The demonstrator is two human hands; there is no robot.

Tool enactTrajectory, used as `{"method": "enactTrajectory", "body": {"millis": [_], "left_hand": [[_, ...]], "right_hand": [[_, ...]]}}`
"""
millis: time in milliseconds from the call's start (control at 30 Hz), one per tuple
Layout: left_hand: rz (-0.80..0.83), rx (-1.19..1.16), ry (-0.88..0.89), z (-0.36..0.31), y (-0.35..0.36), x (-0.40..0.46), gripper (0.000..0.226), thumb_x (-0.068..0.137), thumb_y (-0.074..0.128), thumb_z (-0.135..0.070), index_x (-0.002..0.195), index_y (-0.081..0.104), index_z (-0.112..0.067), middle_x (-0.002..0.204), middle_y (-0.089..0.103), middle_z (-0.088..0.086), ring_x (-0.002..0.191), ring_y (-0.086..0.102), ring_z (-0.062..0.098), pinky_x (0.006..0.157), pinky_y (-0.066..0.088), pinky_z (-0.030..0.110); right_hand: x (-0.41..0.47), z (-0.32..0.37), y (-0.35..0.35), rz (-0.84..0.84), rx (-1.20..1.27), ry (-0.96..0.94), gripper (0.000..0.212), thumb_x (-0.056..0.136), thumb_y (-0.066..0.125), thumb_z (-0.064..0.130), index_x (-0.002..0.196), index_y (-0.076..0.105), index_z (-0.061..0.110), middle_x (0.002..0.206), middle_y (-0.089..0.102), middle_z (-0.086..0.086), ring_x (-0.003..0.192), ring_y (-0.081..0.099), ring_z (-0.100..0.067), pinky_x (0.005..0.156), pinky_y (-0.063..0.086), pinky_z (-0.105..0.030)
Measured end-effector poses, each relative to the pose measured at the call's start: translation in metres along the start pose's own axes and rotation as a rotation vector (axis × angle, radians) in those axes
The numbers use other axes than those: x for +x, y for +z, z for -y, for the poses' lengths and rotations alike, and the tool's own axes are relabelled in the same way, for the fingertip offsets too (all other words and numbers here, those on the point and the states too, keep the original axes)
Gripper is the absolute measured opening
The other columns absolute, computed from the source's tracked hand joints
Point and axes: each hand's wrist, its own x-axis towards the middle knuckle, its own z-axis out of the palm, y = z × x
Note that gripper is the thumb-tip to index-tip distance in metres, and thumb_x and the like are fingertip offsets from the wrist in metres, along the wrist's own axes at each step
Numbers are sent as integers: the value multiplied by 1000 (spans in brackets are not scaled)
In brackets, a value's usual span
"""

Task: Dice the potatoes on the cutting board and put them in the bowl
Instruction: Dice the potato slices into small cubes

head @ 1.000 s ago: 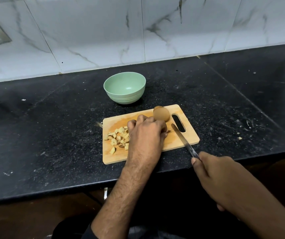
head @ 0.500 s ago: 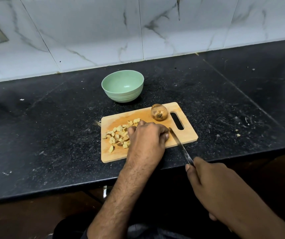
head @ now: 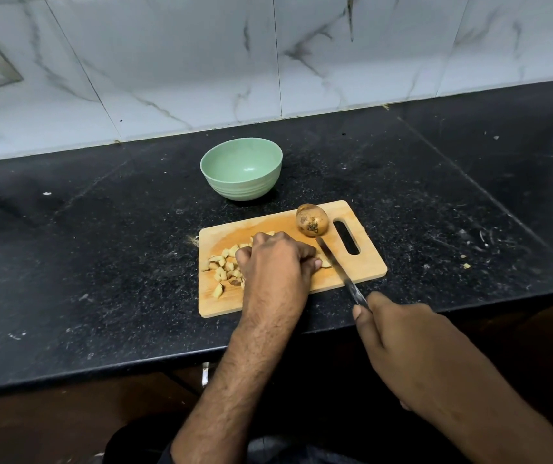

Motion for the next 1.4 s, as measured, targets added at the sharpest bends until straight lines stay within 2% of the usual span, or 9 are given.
{"method": "enactTrajectory", "body": {"millis": [233,367,567,700,900,1000,1133,1233,1400], "left_hand": [[5,4,-27,-1,2,4,22,90,67,-45,111,73,-40,107,62,-14,106,35,12,83,19,36],[17,3,-37,-2,2,7,19,90,69,-43,107,75,-38,110,64,-15,108,36,12,83,19,36],[16,-17,-55,-5,4,10,11,88,72,-39,97,76,-34,102,66,-16,97,27,7,82,17,35],[29,-26,-73,-4,5,13,9,88,72,-38,95,77,-34,101,68,-14,98,29,8,84,20,37],[41,15,-72,-7,2,15,6,88,72,-36,84,74,-33,90,66,-14,96,30,9,85,23,38],[31,21,-85,-9,1,16,5,89,72,-35,87,75,-33,91,67,-14,102,36,12,87,23,39],[17,20,-89,-9,2,12,8,89,71,-37,93,77,-33,96,68,-13,107,39,14,85,20,37],[10,-6,-102,-7,3,13,7,88,72,-38,92,77,-33,95,68,-13,100,33,11,85,20,37],[-7,-24,-104,-5,6,9,10,88,72,-41,94,76,-35,99,68,-14,98,29,10,85,21,38]], "right_hand": [[3,6,1,-2,-56,-29,30,105,19,47,90,38,30,71,51,6,60,49,-5,60,43,-29],[3,10,4,17,-86,-41,25,106,19,44,96,36,30,72,48,6,65,49,-12,60,41,-30],[2,15,0,35,-111,-47,23,107,18,44,97,34,31,71,43,6,58,39,-6,53,32,-26],[3,17,1,63,-116,-44,22,107,19,42,98,34,29,72,44,7,63,44,-12,61,40,-31],[11,18,7,83,-184,-14,8,107,29,25,104,36,24,77,41,5,70,46,-22,63,36,-33],[18,15,6,94,-206,-23,11,106,32,23,111,42,21,83,44,2,74,46,-23,65,38,-34],[3,3,0,154,-173,-75,9,106,33,29,100,39,26,79,47,8,67,50,-15,62,40,-31],[-15,-3,-7,204,-133,-60,19,107,25,39,91,34,33,78,52,7,64,52,-8,57,39,-26],[-23,-12,-10,184,-69,-4,31,104,20,52,86,37,35,74,58,6,64,59,-11,66,51,-27]]}}
